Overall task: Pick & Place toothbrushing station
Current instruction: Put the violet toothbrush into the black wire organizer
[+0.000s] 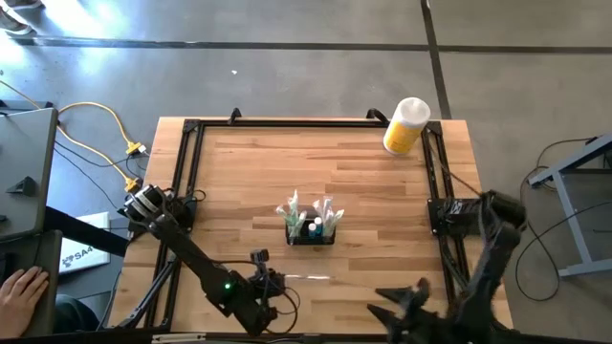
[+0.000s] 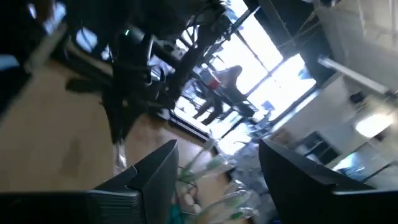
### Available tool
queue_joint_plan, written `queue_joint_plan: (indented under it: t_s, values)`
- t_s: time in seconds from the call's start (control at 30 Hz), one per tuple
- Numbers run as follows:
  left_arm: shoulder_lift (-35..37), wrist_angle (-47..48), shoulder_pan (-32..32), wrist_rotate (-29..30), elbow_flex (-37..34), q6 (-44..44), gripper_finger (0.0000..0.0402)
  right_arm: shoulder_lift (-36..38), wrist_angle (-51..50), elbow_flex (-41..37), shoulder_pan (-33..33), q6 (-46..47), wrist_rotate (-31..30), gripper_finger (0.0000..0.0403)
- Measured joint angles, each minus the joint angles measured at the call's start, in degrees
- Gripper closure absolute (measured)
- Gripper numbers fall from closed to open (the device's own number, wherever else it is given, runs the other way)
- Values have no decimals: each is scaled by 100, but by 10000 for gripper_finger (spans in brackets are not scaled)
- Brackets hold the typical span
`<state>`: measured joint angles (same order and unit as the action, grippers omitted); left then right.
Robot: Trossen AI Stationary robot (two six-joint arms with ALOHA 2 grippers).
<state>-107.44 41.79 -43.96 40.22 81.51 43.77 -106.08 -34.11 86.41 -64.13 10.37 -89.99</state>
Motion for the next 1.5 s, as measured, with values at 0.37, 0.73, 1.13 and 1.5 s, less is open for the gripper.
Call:
queue_joint_plan:
  t_s: [0.37,0.73,1.13,1.5]
  values:
    - [-43,98,-236,663,773,-877,394,1221,-2123,0,-489,4616,2205,186]
    - [-61,-988,-221,613,906,-2624,394,1160,-2741,-649,-209,5912,3058,186]
    - [-61,-1137,-217,356,907,-3690,394,1160,-1573,-927,7,5910,3739,186]
    - [-59,-668,-214,165,1366,-4982,392,1160,-1191,-955,1,6305,3769,186]
